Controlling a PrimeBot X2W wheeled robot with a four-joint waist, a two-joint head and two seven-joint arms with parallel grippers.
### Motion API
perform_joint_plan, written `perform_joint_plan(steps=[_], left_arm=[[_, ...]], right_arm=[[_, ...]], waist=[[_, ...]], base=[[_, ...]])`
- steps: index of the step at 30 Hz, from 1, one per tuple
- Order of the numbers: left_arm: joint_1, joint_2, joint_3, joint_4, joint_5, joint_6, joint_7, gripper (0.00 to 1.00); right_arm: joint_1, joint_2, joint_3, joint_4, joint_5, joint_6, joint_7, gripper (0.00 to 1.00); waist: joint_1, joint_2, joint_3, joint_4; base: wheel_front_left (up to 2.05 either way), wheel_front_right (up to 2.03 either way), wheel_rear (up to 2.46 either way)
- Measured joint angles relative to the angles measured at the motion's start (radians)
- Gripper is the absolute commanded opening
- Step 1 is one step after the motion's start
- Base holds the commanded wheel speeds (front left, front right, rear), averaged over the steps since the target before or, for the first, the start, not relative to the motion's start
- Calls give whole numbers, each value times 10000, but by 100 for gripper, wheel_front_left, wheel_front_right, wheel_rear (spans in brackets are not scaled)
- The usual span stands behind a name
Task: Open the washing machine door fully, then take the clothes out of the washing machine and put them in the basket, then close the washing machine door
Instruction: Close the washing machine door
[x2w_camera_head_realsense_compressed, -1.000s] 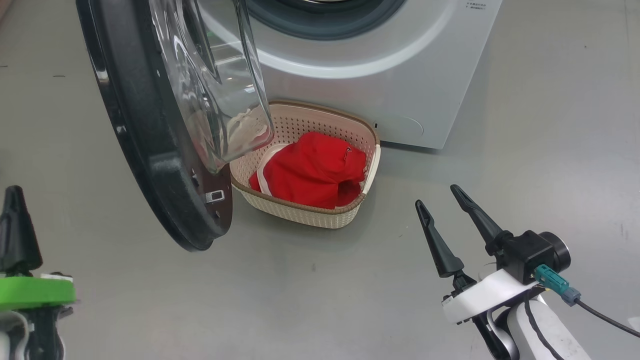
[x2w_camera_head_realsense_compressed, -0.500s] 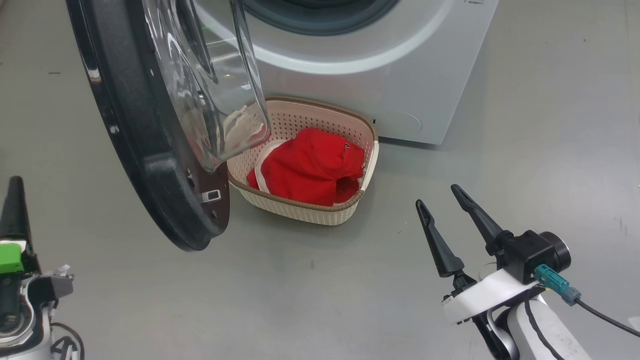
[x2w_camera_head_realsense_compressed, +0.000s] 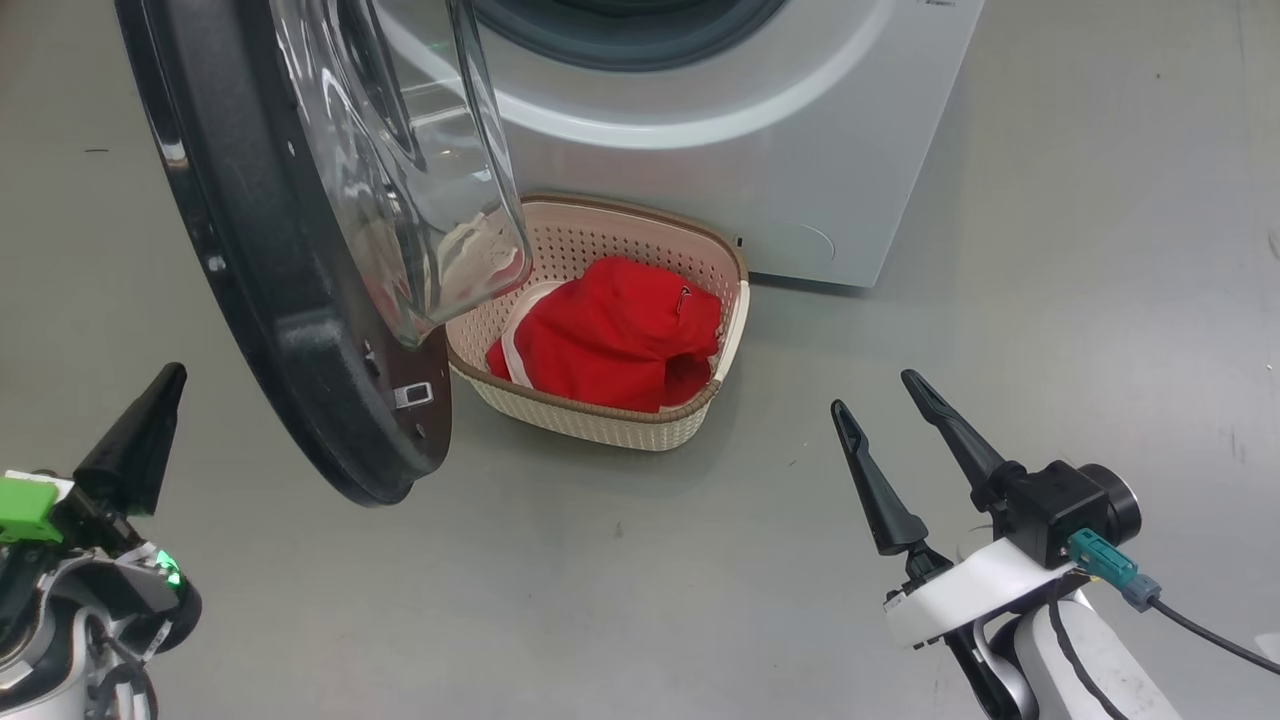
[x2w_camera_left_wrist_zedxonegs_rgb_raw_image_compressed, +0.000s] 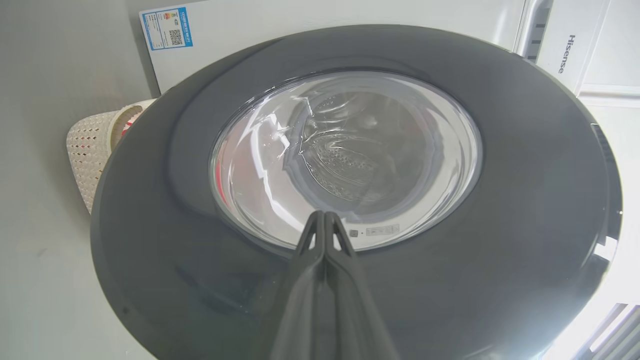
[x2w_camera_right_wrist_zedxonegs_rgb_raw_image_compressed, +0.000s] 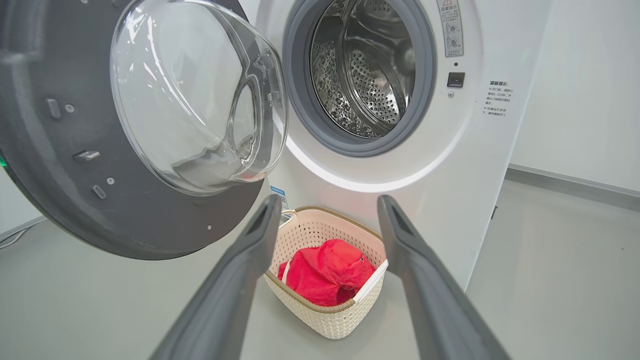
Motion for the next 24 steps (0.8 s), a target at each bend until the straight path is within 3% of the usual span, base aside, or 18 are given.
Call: perform_joint_plan(steps=[14,24], left_arm=[[66,309,-309,-581,-1221,94,2167,0],[397,326,-370,-909,-1728,102,2872,0]], right_arm=[[0,-8,-19,42,0,0,0,100],[0,-6,2,46,0,0,0,100]], waist=[[0,0,-88,5],[0,0,-110,4]], base=[[0,0,0],[0,0,0]])
